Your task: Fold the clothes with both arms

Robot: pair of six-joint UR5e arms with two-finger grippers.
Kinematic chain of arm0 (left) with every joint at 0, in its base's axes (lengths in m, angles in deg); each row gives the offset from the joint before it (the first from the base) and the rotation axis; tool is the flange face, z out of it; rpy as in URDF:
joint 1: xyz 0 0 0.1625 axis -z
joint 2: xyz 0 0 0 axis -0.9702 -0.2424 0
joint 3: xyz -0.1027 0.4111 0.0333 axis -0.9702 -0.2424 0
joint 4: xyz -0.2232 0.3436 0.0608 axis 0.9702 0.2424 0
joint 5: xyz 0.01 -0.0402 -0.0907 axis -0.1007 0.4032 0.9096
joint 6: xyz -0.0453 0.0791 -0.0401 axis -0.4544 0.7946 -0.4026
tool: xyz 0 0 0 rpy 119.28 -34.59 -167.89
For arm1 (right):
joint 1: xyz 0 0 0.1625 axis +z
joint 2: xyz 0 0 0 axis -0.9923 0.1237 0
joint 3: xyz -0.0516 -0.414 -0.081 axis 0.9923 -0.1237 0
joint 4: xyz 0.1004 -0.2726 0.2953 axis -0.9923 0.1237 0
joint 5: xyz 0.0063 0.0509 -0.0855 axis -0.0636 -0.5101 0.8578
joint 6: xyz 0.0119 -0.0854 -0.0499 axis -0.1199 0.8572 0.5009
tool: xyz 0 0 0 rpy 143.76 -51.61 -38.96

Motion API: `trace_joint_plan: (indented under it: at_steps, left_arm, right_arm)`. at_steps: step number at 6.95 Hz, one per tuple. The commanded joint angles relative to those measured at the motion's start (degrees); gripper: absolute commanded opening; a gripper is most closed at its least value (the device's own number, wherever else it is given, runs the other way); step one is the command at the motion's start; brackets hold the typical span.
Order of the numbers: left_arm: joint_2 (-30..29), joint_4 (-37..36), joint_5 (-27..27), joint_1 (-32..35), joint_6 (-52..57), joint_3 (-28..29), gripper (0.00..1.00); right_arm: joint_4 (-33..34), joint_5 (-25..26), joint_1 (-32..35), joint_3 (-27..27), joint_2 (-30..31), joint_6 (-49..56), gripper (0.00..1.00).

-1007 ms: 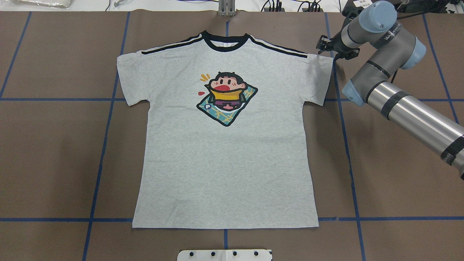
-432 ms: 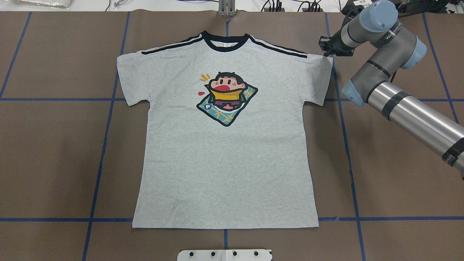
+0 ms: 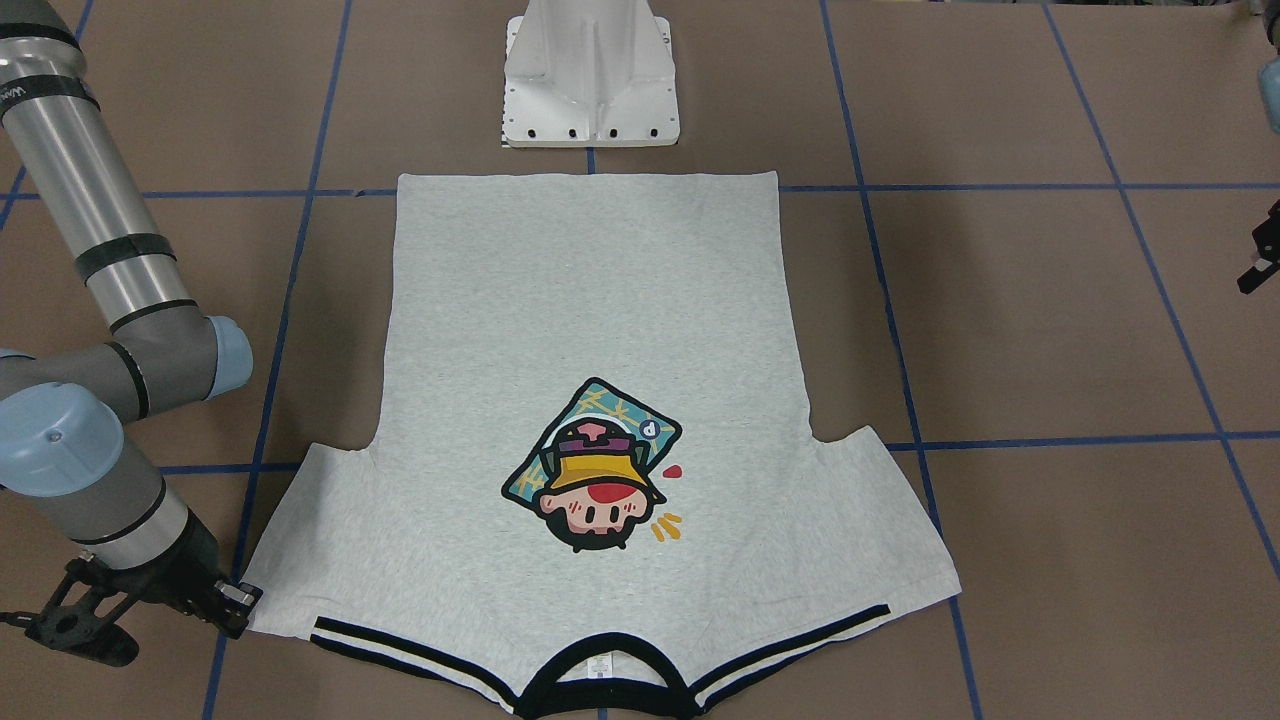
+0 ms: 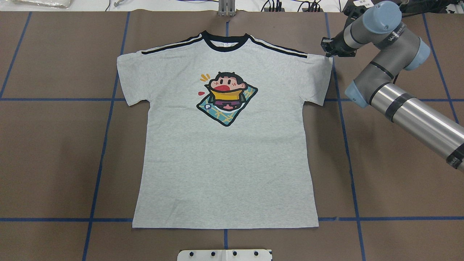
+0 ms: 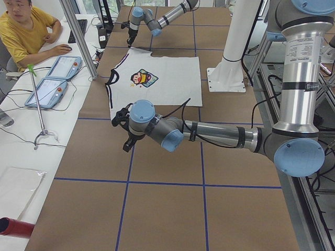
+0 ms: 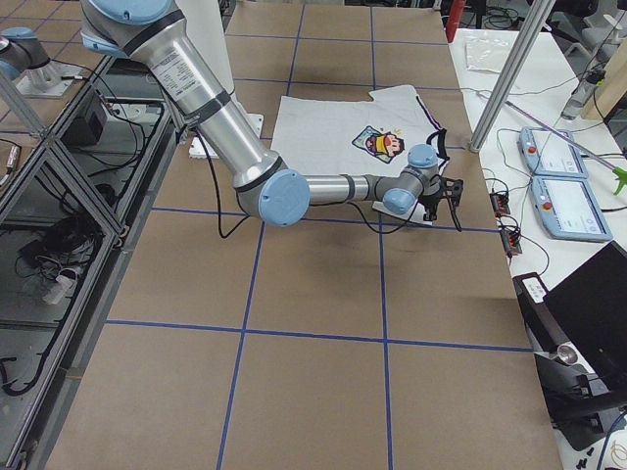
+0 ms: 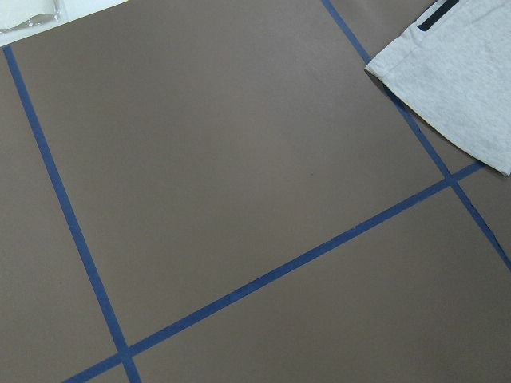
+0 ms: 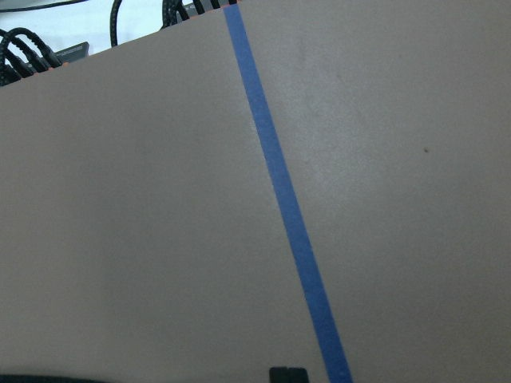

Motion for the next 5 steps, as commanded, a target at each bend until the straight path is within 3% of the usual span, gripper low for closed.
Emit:
trace_joint_plan:
  at_steps: [1,5]
  left_arm:
    - [0.00,0.00,0.00,0.00,0.00,0.09,1.00]
    - [0.35,0.00,-0.09,0.00,0.09,0.00,1.00]
  right_arm:
    - [0.42,1.35,0.30,0.32,0.89,1.16,0.47]
    - [0.42,1.71,-0.75,0.05,0.80,1.16,0.47]
